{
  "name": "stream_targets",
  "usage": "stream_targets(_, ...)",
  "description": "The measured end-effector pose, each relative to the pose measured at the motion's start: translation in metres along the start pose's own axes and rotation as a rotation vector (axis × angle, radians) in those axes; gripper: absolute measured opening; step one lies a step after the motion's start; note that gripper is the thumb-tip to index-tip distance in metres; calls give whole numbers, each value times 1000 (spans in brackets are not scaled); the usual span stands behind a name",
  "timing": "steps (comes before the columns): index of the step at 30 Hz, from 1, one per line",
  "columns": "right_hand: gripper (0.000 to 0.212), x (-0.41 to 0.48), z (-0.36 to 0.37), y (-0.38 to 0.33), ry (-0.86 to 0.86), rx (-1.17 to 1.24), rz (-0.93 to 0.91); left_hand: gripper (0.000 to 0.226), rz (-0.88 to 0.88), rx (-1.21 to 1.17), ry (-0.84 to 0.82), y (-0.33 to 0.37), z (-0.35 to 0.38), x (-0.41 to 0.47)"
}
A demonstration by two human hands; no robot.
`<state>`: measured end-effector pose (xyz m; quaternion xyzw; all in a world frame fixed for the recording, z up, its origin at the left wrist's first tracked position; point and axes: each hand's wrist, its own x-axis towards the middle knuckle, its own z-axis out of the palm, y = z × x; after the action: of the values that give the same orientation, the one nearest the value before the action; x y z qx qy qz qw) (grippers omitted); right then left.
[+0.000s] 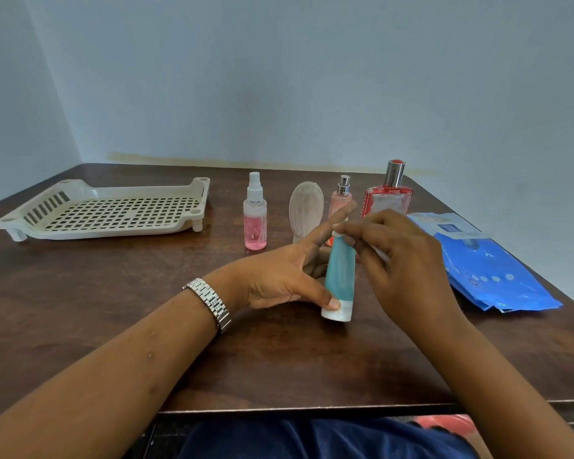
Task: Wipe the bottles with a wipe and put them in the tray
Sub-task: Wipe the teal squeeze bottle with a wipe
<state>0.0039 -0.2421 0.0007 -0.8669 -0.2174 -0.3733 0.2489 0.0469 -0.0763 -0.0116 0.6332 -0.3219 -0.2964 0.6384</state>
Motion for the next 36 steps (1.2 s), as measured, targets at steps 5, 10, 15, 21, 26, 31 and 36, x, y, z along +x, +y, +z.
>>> stream_targets(5,22,-8,1,-6,26,-16,-96,122,30,176,193,3,-3,1)
stream_targets(10,19,6,-2,-8,204,88,39,100,22,232,195,-2,-5,4)
stream_targets(15,26,12,6,-17,101,71,-26,97,18,191,187,-7,-8,5)
stream_targets(21,33,12,4,-20,11,-247,-378,74,-30,265,213,-8,-7,5)
stream_targets(26,26,19,4,-16,45,-76,-145,101,-8,186,196,-12,-11,8)
stream_targets(31,21,21,4,-9,62,178,235,92,-3,180,175,-14,-12,8)
stream_targets(36,19,26,-2,-3,40,223,310,78,-20,214,175,-9,-11,5)
